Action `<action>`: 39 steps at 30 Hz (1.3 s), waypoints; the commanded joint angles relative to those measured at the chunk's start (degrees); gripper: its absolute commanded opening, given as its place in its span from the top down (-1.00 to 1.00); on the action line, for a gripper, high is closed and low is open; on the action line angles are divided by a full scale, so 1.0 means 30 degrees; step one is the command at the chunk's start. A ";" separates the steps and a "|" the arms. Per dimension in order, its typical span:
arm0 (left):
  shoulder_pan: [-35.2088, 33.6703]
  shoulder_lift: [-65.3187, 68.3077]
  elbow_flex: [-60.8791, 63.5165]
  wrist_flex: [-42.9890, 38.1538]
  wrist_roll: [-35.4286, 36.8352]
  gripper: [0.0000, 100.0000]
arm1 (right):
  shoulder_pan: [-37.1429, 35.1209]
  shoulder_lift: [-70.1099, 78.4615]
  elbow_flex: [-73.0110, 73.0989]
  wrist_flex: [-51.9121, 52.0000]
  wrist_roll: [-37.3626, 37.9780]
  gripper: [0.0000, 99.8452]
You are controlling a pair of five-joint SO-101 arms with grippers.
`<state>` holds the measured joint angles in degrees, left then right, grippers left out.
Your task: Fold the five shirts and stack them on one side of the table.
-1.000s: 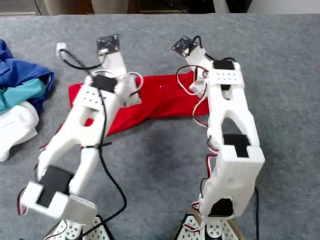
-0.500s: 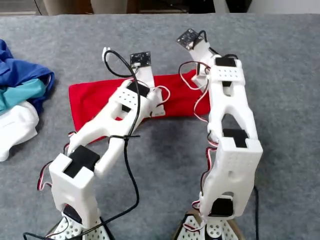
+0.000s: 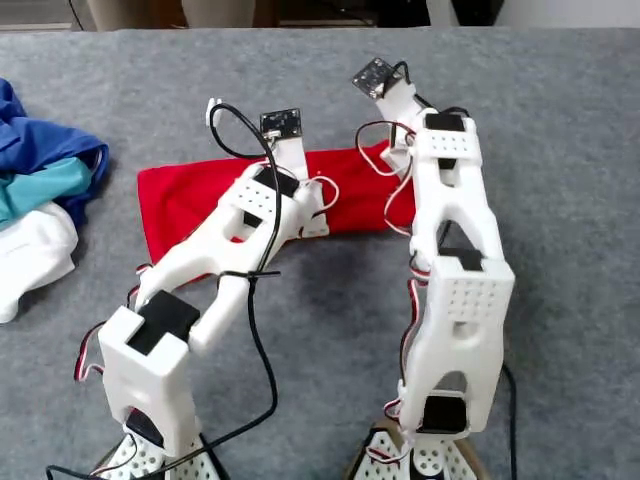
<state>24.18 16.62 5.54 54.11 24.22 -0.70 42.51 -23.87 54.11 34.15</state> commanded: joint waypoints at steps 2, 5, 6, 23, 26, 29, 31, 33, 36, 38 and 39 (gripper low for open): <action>-0.0938 -0.1949 -0.2081 0.0967 0.0176 0.96 | 0.0103 0.1509 -0.3678 0.1817 0.0234 0.98; -0.1114 -0.2886 -0.2667 0.1670 0.0088 0.96 | 0.0132 0.2623 -0.5436 0.3106 0.0234 0.98; -0.1143 -0.3238 -0.2813 0.1934 0.0088 0.96 | 0.0132 0.2916 -0.5875 0.3429 0.0234 0.98; -0.0791 0.0132 0.0088 -0.2022 0.0088 0.96 | 0.0161 0.4059 -0.7839 0.4718 0.0264 0.99; -0.0205 0.0484 0.0088 -0.1231 0.0029 0.96 | 0.0190 0.4059 -0.7868 0.4718 0.0264 0.99; 0.0469 0.0454 0.0205 -0.0908 -0.0234 0.96 | 0.0190 0.4059 -0.7868 0.4718 0.0264 0.99; 0.0645 0.0454 0.0264 -0.0879 -0.0264 0.96 | 0.0249 0.4059 -0.7897 0.4718 0.0264 0.99; 0.0733 0.0454 0.0264 -0.0762 -0.0352 0.96 | 0.0249 0.4000 -0.7927 0.5070 0.0293 0.99; 0.0791 0.0571 0.0264 -0.0527 -0.0352 0.96 | 0.0249 0.3590 -0.8308 0.5685 0.0879 0.99; 0.0762 0.0601 0.0205 -0.0498 -0.0352 0.96 | 0.0249 0.3531 -0.8337 0.5773 0.0821 0.99; 0.0762 0.0601 0.0234 -0.0498 -0.0352 0.96 | 0.0249 0.3502 -0.8366 0.5773 0.0791 0.99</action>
<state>26.02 18.73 6.24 52.18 23.52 -0.70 55.08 -46.20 70.90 35.91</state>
